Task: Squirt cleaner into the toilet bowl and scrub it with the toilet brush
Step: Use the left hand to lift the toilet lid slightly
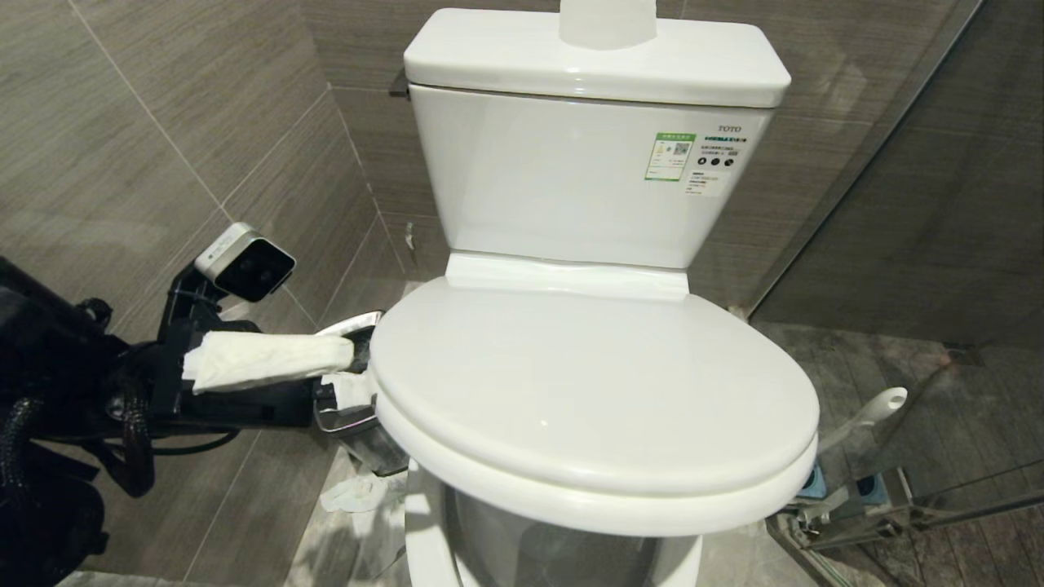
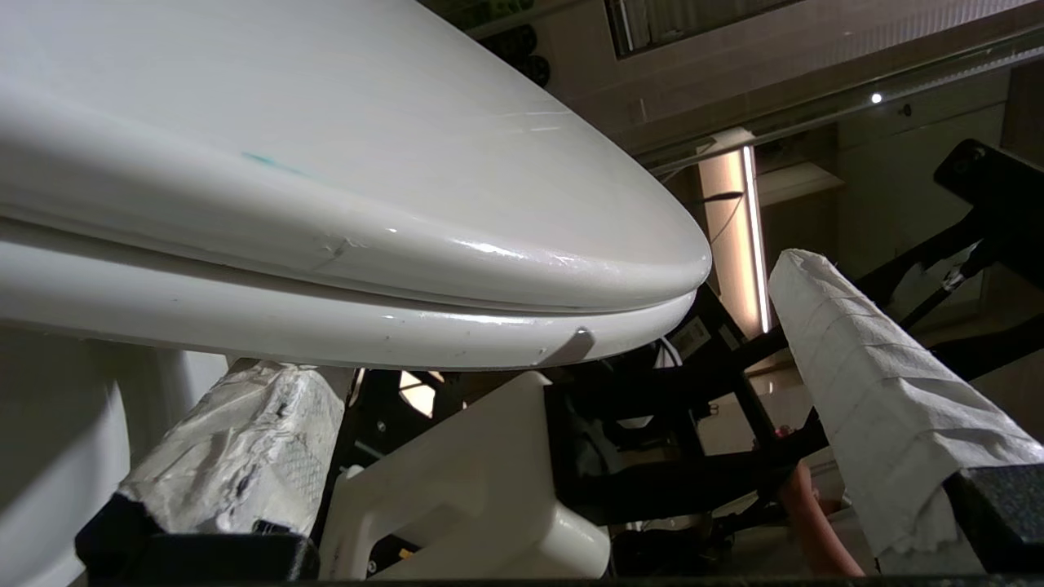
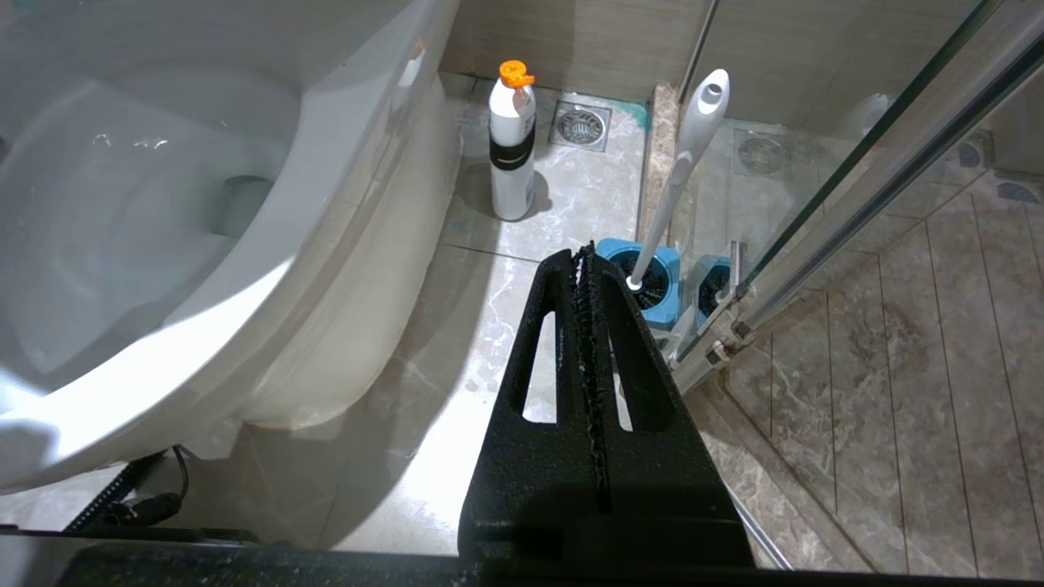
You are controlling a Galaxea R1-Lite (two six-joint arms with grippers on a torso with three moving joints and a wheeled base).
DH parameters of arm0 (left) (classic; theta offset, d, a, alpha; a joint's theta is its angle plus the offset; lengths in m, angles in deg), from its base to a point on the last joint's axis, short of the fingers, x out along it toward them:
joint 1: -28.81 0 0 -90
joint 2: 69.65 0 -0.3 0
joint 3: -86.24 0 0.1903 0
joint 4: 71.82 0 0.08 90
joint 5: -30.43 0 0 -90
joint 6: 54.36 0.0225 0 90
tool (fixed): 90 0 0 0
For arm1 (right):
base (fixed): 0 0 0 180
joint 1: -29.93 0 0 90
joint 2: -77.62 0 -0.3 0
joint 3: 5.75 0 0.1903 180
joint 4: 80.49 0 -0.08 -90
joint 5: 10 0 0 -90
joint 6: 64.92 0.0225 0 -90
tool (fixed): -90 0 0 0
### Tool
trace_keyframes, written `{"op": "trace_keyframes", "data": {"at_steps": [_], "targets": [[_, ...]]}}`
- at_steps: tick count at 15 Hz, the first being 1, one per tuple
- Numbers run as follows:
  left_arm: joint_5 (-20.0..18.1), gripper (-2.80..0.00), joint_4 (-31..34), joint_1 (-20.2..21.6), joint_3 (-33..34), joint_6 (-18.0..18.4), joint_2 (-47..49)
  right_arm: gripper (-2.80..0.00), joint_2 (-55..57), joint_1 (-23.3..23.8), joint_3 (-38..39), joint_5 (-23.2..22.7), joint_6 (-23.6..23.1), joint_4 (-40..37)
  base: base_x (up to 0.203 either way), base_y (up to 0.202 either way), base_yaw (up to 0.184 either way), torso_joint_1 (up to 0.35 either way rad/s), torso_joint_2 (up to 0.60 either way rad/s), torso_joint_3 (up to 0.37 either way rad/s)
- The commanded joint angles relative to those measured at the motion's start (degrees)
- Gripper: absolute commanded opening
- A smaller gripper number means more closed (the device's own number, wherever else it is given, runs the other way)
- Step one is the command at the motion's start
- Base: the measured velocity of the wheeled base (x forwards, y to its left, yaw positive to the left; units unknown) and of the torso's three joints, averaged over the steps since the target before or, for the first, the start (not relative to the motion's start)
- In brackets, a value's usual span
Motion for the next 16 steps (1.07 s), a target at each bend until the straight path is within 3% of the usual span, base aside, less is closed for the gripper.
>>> {"op": "trace_keyframes", "data": {"at_steps": [1, 9, 13, 16], "targets": [[0.44, 0.00, -0.45, 0.01, -2.70, -1.75, 0.26, -2.80, 0.05, 0.00, 0.01, -0.03, 0.01, -0.02, 0.000, 0.000, 0.000, 0.000, 0.00, 0.000], [6.08, 0.00, -0.45, -0.21, -14.05, -10.02, 2.72, -2.80, 0.05, 0.00, 0.01, -0.03, 0.01, -0.02, 0.000, 0.000, 0.000, 0.000, 0.00, 0.000], [7.32, 0.00, -0.45, -0.17, -19.67, -16.60, 3.18, -2.80, 0.05, 0.00, 0.01, -0.02, 0.01, -0.02, 0.000, 0.000, 0.000, 0.000, 0.00, 0.000], [8.60, 0.00, -0.45, -0.10, -23.50, -17.31, 4.27, -2.80, 0.05, -0.02, 0.01, -0.03, 0.01, -0.02, 0.000, 0.000, 0.000, 0.000, 0.00, 0.000]]}}
